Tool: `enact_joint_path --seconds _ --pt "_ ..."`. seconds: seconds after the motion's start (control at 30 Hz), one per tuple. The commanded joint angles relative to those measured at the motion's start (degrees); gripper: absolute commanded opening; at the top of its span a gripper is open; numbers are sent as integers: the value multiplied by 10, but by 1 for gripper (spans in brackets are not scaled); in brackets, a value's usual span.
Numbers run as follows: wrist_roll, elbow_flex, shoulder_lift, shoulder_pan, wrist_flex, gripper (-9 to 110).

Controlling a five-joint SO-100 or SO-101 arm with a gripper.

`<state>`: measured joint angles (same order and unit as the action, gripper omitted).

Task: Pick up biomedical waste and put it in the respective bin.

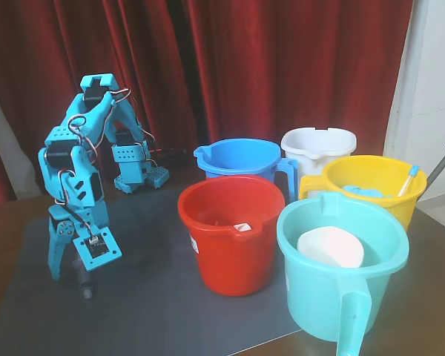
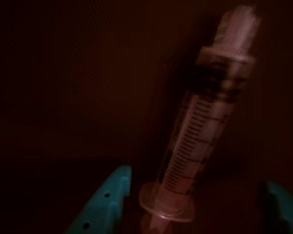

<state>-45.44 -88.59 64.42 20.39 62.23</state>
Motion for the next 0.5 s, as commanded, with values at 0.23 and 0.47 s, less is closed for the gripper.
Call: enact_joint_path --seconds 0.23,0.47 --pt "-4 -18 -17 -4 -22 27" --pt "-9 -14 -50 -4 -23 27"
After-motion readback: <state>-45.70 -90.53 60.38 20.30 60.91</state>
